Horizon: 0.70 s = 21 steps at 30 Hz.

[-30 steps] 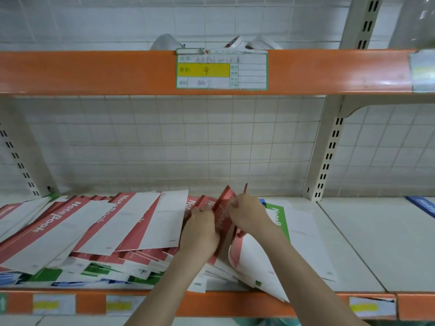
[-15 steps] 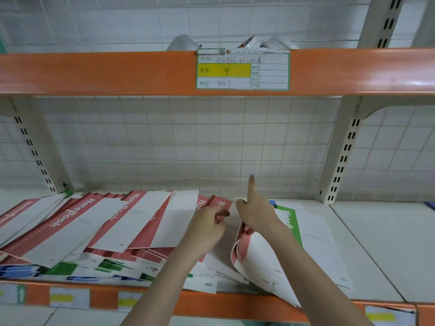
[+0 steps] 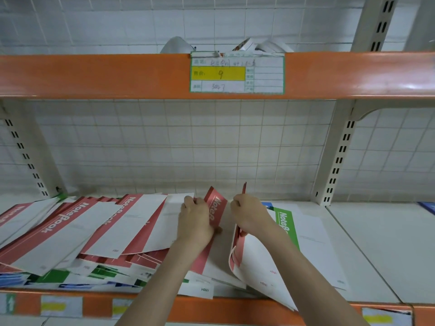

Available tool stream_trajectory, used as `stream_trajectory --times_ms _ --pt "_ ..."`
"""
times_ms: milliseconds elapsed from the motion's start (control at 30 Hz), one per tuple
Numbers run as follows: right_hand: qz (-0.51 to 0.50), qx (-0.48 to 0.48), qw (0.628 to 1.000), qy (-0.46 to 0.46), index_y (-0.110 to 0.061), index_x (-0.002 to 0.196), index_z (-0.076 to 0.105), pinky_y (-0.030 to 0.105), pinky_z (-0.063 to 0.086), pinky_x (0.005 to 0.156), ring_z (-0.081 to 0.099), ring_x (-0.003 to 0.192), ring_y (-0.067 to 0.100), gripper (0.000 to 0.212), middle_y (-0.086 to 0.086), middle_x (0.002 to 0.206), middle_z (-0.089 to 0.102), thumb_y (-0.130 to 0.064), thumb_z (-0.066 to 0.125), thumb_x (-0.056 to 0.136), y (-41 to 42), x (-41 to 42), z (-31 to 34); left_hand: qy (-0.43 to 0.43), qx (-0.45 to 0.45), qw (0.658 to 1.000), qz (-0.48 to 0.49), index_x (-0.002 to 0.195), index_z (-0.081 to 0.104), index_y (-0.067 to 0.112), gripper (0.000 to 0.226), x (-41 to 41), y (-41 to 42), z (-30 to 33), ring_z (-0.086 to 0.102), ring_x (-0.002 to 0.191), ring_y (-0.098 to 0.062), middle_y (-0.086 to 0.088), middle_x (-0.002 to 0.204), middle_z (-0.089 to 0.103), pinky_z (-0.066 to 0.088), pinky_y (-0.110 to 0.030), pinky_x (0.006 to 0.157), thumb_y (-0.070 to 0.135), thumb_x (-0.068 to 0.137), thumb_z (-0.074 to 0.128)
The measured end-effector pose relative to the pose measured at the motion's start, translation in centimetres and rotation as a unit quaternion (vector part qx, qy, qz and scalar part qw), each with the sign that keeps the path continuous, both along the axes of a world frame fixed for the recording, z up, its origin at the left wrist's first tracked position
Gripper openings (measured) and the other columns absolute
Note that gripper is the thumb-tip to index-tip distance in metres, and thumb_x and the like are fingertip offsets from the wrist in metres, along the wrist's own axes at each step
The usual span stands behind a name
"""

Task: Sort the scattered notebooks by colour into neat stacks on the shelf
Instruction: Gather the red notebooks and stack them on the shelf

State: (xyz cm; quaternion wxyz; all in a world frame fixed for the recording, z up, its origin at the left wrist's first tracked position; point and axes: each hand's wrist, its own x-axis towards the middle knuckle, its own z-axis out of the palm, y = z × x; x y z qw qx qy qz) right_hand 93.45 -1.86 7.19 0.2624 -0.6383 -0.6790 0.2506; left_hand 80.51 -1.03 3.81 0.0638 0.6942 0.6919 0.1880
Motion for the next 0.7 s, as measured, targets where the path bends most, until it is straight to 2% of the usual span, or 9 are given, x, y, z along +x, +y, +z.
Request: stream_trajectory --times_ms 67,133,233,300,367,467,500,567,700 --pt "0.002 0.002 1.000 -0.007 -0.013 0.064 0.034 0.029 0.042 0.060 0.060 0.073 0.033 0.031 0.005 0.064 0.041 -0.014 0.031 0.095 0.1 -0.1 0.2 -0.097 0.022 0.995 -0.031 0.112 0.046 0.006 0.033 -0.4 0.2 0.5 0.059 0.094 -0.028 -0.013 0.109 0.055 0.046 -0.029 0.068 0.011 0.084 0.063" --pt "0.005 0.010 1.000 -0.011 -0.013 0.064 0.033 0.028 0.037 0.055 0.063 0.079 0.038 0.031 0.006 0.066 0.043 -0.015 0.031 0.095 0.2 -0.3 0.5 -0.208 0.004 0.977 -0.054 0.109 0.050 0.008 0.020 -0.8 0.5 0.7 0.063 0.084 -0.020 -0.008 0.099 0.063 0.051 -0.032 0.066 0.004 0.089 0.050" --pt "0.011 0.040 0.999 -0.014 -0.013 0.068 0.036 0.030 0.038 0.054 0.063 0.082 0.040 0.029 0.012 0.076 0.051 -0.016 0.030 0.096 0.3 -1.1 1.0 -0.421 -0.089 0.901 -0.053 0.113 0.058 0.009 0.026 -0.4 0.6 1.1 0.066 0.086 -0.017 -0.004 0.097 0.068 0.056 -0.036 0.081 0.022 0.095 0.046" --pt "0.021 0.052 0.998 -0.006 -0.011 0.091 0.049 0.032 0.041 0.063 0.062 0.089 0.038 0.020 0.016 0.092 0.059 -0.019 0.032 0.096 0.3 -2.0 0.9 -0.506 -0.147 0.849 -0.037 0.115 0.062 0.010 0.045 0.0 0.9 1.5 0.067 0.098 -0.023 -0.008 0.105 0.069 0.051 -0.042 0.094 0.047 0.093 0.049" --pt "0.020 0.048 0.999 0.003 -0.015 0.124 0.045 0.032 0.044 0.076 0.060 0.098 0.036 0.031 0.014 0.108 0.062 -0.019 0.032 0.097 0.2 -2.4 0.2 -0.504 -0.165 0.846 -0.050 0.111 0.066 0.013 0.053 -0.1 0.8 1.7 0.068 0.098 -0.019 -0.006 0.105 0.071 0.050 -0.036 0.095 0.058 0.088 0.052" --pt "0.009 0.022 0.999 -0.022 -0.021 0.141 0.032 0.032 0.046 0.084 0.060 0.100 0.034 0.048 0.014 0.108 0.063 -0.011 0.033 0.094 0.3 -1.8 -1.1 -0.474 -0.167 0.858 -0.103 0.106 0.067 0.017 0.028 -0.7 0.5 1.0 0.071 0.088 -0.019 -0.004 0.096 0.073 0.055 -0.032 0.084 0.039 0.090 0.061" --pt "-0.001 0.016 0.999 -0.030 -0.020 0.143 0.029 0.029 0.044 0.082 0.060 0.100 0.033 0.051 0.015 0.109 0.063 -0.010 0.034 0.094 0.5 -1.3 -1.4 -0.474 -0.167 0.858 -0.108 0.105 0.065 0.019 0.018 -0.8 0.4 0.7 0.071 0.085 -0.021 -0.006 0.096 0.073 0.057 -0.033 0.079 0.025 0.088 0.066" --pt "-0.027 -0.005 1.000 0.012 -0.016 0.138 0.035 0.033 0.048 0.082 0.061 0.099 0.033 0.046 0.016 0.110 0.063 -0.008 0.035 0.093 0.8 -0.2 -1.6 -0.490 -0.161 0.851 -0.098 0.102 0.060 0.024 0.030 -1.0 0.3 0.2 0.072 0.077 -0.020 -0.008 0.096 0.071 0.056 -0.029 0.064 0.004 0.081 0.070" --pt "-0.108 -0.067 0.961 0.245 -0.010 0.125 0.050 0.046 0.056 0.076 0.065 0.083 0.034 0.034 0.016 0.097 0.063 -0.005 0.042 0.092 0.7 2.1 -1.5 -0.515 -0.125 0.843 -0.092 0.106 0.059 0.023 0.038 -1.1 0.2 -0.4 0.071 0.070 -0.013 -0.003 0.089 0.072 0.052 -0.021 0.055 -0.003 0.079 0.067"
